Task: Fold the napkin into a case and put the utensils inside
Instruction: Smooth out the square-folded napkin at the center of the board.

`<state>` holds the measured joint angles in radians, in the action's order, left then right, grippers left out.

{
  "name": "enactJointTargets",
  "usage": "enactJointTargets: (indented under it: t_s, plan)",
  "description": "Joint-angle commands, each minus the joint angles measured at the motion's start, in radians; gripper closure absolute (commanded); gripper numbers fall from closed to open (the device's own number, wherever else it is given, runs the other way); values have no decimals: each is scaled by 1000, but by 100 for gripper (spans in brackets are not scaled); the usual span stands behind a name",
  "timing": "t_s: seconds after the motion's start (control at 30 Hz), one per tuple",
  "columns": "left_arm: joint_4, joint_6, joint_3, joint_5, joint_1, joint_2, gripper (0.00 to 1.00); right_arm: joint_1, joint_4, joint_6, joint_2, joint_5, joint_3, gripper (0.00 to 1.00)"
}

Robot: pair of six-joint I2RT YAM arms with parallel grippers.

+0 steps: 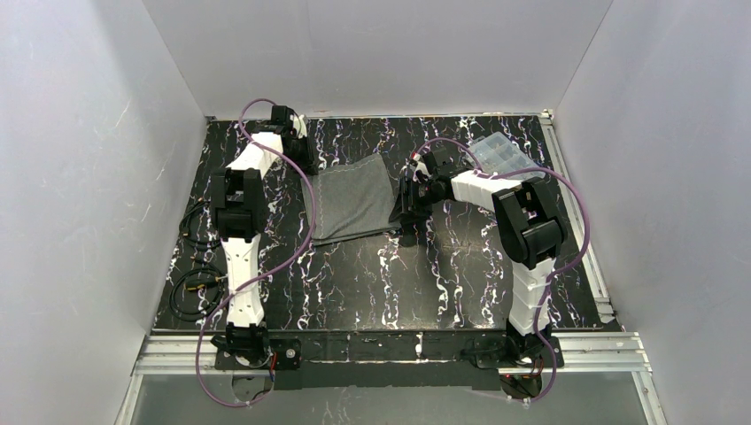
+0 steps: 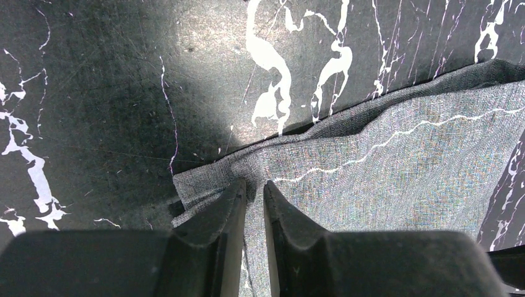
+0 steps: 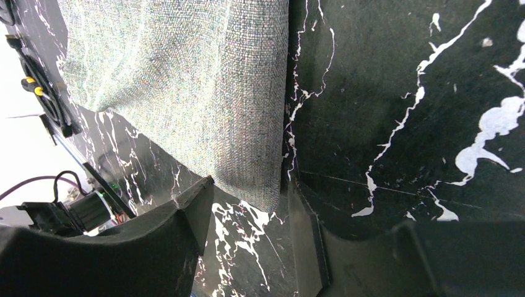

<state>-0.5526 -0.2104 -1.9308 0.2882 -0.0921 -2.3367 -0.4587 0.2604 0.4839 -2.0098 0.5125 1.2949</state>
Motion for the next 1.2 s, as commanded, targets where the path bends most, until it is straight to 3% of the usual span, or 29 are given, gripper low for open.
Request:
enactJointTargets:
  t_s: [0.0,0.23,0.4,0.5,0.63,0.97,1.17]
  plan:
    - [-11,-8,-25,29,-1,3,85,-3,19,-13,29,6,-9,44]
    - [-6,1,-22,12,-2,6,95,-4,29,-14,29,5,-3,44]
    - [-7,8,-16,14,-8,0,93,-3,27,-14,28,3,-3,44]
    - [-1,12,-6,16,-13,2,100,-5,25,-13,27,4,-3,44]
    - [25,6,21,39,-14,37,100,-3,29,-14,26,1,-1,44]
    - [25,62,112,-52,-11,229,100,-4,36,-18,28,-6,9,42]
    - [41,88,187,-98,0,261,100,-3,45,-23,35,-12,10,39]
